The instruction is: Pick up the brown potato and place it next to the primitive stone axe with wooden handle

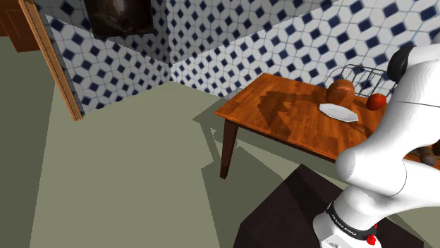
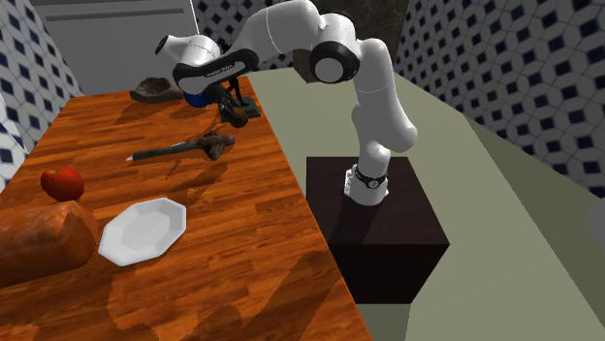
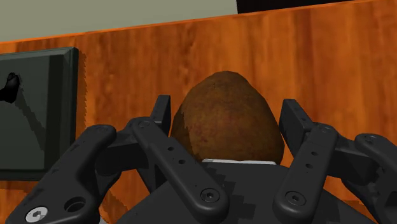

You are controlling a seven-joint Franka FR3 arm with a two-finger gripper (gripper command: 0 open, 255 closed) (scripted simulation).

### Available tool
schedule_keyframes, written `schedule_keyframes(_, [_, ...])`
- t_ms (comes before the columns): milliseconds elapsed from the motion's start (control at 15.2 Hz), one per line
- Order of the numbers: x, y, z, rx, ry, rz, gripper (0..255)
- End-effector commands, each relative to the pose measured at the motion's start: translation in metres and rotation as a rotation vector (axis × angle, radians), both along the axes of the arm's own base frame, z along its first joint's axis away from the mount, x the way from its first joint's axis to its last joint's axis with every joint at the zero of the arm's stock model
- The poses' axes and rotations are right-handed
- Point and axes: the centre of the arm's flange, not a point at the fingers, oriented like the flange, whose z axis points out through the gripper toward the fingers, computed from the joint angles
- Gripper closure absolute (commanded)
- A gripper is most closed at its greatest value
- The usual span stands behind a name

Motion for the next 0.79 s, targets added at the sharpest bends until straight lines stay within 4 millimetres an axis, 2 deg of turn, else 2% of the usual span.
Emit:
schedule_keyframes(0, [0.0,0.0,-0.01,0.0,0.0,0.0,255])
schedule_keyframes(726, [0.0,0.0,-0.068,0.0,0.0,0.0,255])
